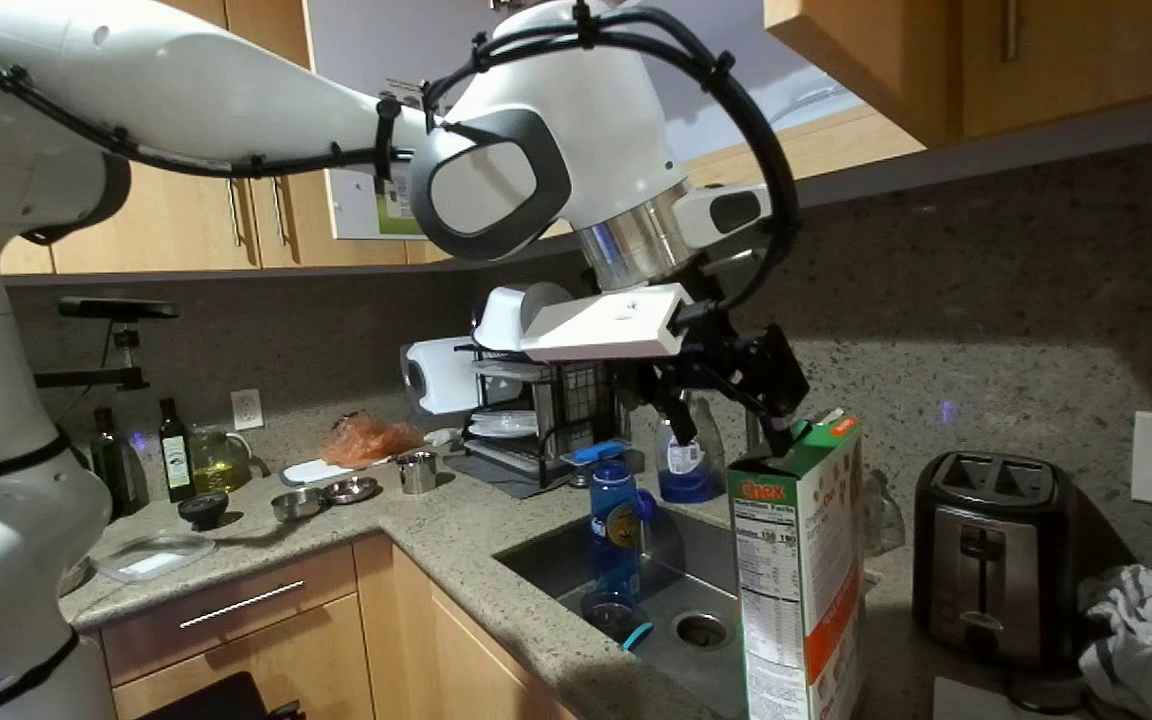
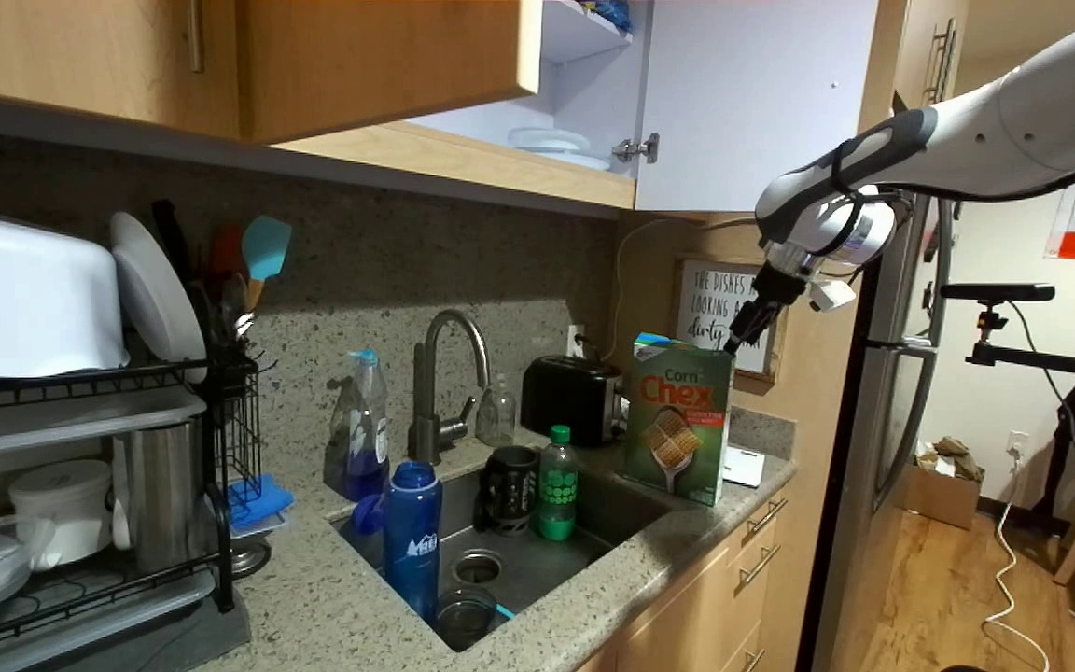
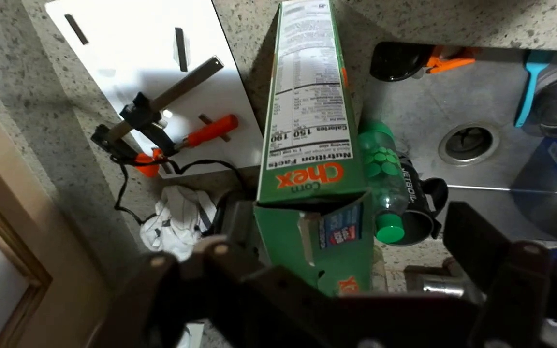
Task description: Pick up the green box from the counter and place it inside the open upper cabinet
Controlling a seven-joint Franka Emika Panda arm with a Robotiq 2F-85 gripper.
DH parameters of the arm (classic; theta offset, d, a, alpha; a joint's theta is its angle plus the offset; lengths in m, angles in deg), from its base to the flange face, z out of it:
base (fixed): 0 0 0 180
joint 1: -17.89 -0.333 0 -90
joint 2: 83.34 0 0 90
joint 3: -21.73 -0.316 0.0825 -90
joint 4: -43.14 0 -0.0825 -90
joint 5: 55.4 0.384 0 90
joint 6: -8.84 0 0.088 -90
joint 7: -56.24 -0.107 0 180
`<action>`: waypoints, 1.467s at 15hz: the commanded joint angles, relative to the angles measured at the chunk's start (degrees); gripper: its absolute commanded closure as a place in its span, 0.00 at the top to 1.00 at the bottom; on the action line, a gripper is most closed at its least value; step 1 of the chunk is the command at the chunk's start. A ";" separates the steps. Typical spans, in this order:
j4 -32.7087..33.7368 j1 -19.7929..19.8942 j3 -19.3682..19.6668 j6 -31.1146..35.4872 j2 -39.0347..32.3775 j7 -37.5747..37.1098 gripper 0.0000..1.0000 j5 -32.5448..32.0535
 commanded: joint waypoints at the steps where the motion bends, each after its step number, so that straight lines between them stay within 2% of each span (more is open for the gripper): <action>1: 1.37 0.80 0.45 -0.29 -1.22 2.54 1.00 1.99; 4: 2.22 1.47 0.92 0.63 -2.74 1.90 1.00 2.42; 8: 4.59 2.44 0.70 -1.45 -5.39 2.52 1.00 4.75; 9: 2.01 2.45 0.16 0.01 -3.37 1.11 1.00 2.84; 14: 1.42 2.40 -0.29 -0.09 -3.43 1.26 1.00 3.14; 22: 3.30 2.74 -0.61 1.07 -4.84 2.15 1.00 4.75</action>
